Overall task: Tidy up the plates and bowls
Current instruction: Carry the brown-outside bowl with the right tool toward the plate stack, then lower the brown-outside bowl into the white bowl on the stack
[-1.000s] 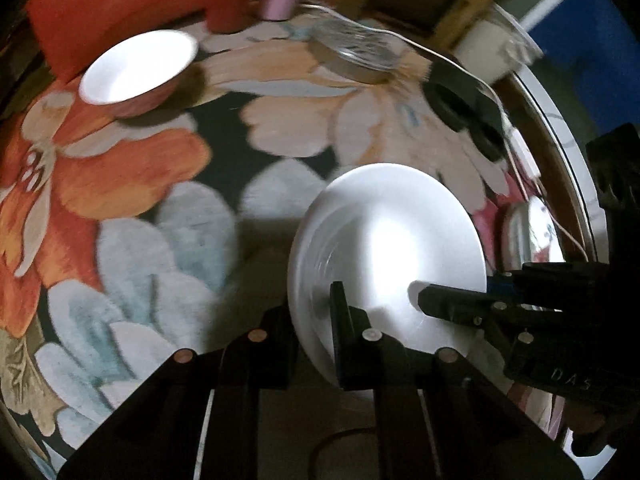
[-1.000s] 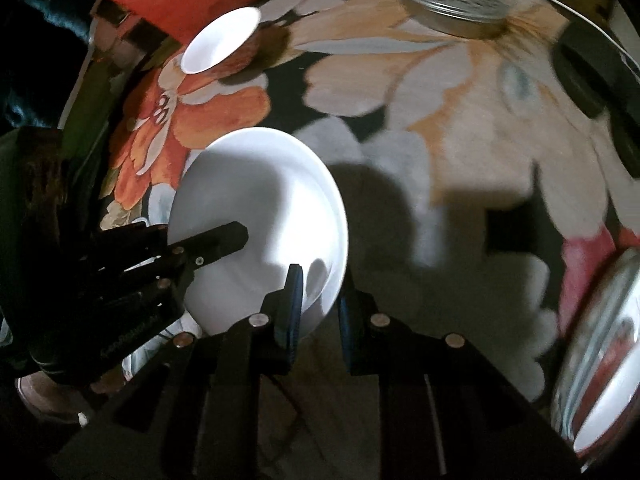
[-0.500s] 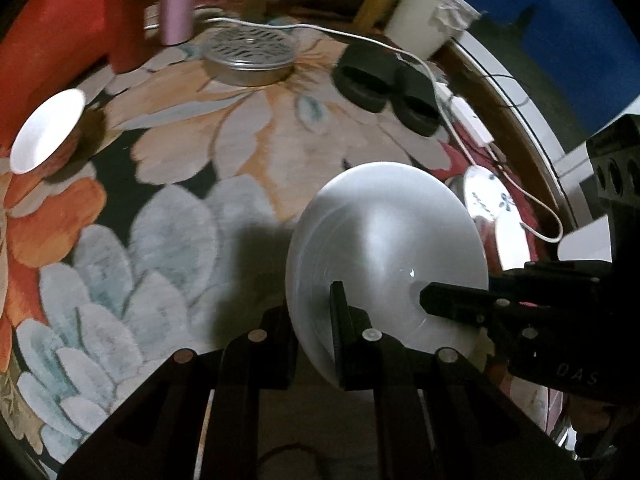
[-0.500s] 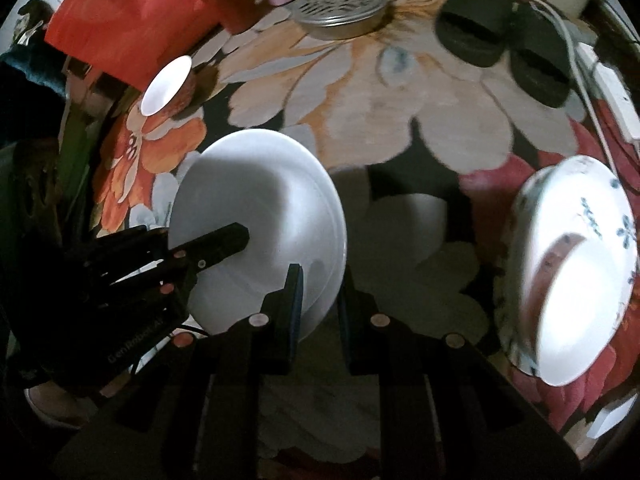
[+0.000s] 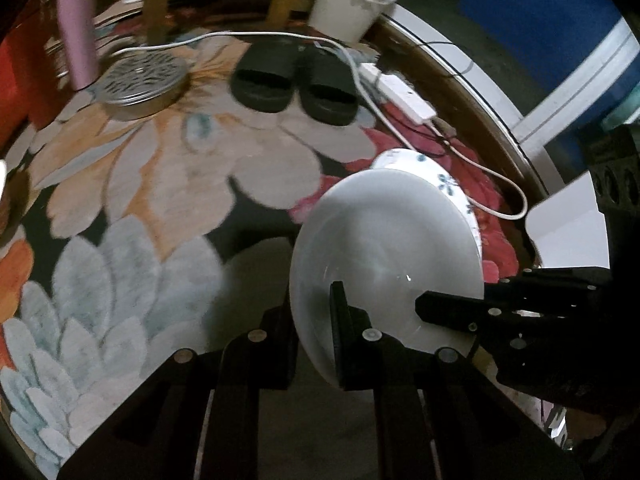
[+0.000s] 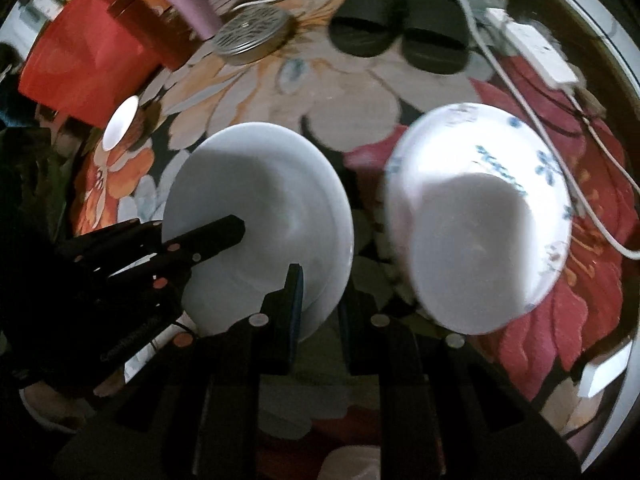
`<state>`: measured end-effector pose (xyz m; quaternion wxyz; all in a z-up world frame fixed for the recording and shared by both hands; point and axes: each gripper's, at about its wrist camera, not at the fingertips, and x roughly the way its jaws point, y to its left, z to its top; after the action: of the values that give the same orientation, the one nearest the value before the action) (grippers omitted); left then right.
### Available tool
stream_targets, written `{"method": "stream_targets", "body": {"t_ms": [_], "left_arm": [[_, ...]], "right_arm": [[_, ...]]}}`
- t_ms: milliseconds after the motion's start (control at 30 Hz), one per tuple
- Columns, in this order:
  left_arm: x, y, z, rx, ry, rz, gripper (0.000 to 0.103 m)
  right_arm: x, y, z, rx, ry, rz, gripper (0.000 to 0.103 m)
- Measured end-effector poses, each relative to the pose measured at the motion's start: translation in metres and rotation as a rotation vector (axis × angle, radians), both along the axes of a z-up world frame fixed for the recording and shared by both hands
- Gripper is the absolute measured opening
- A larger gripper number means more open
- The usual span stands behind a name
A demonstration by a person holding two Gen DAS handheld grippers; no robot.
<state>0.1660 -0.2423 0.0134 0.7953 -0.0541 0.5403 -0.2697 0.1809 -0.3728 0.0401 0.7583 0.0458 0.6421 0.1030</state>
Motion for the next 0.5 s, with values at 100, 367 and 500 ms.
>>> {"method": "stream_targets", "body": {"t_ms": [100, 367, 500], "left_arm": [[0.002, -0.018, 0.000, -0.004, -0.001, -0.021, 0.012], [0.006, -0.063, -0.002, -0.013, 0.004, -0.075, 0.012], [0.007, -0.082, -0.003, -0.017, 0.007, -0.099, 0.012]], "right_arm": [[-0.003, -0.018, 0.003, -0.009, -0.006, -0.037, 0.017], [-0.006, -0.059, 0.008, -0.028, -0.026, -0.116, 0.017], [-0.005, -0.077, 0.009, -0.040, -0.032, -0.147, 0.017]]}}
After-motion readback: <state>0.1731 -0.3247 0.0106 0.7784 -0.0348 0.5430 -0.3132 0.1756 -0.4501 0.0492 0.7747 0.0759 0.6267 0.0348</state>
